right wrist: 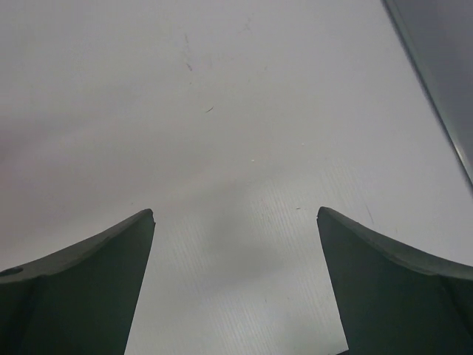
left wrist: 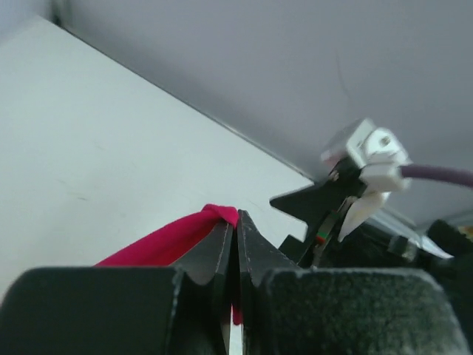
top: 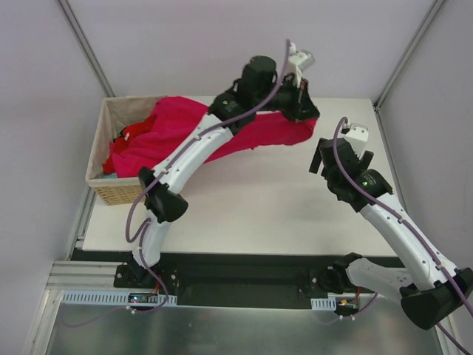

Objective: Fold and stack the t-shirts

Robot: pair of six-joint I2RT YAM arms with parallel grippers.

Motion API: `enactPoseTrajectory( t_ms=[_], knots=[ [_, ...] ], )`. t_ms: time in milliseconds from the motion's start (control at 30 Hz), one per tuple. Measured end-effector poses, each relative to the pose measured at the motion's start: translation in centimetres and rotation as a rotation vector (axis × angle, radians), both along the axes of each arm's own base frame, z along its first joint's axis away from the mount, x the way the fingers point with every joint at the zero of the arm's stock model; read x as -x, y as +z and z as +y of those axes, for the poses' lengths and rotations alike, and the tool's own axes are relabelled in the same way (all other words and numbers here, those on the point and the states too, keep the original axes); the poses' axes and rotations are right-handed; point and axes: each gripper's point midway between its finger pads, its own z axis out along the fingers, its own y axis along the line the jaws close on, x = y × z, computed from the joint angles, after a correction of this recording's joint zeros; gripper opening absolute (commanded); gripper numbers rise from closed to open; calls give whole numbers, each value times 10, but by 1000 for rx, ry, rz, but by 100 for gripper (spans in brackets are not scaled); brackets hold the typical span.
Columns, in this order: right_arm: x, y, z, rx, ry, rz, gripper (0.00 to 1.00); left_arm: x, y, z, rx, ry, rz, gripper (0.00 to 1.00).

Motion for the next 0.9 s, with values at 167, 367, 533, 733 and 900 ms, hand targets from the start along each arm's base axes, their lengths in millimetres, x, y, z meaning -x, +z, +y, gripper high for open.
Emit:
enactPoseTrajectory(
  t_ms=[167,367,533,733,900],
  knots=[
    [11,7,-26,47,-123,-36,96,37,-104,-74,-91,-197,186,21],
    [34,-8,-51,159,-183,54,97,31,-211,-92,-208,-185,345,99],
    [29,-5,-49,137,-199,24,97,39,-255,-87,-287,-183,438,99],
    [27,-4,-47,127,-193,16,97,29,-225,-66,-310,-101,396,99],
    [20,-12,-36,117,-152,47,97,-16,-127,23,-273,158,299,99]
  ],
)
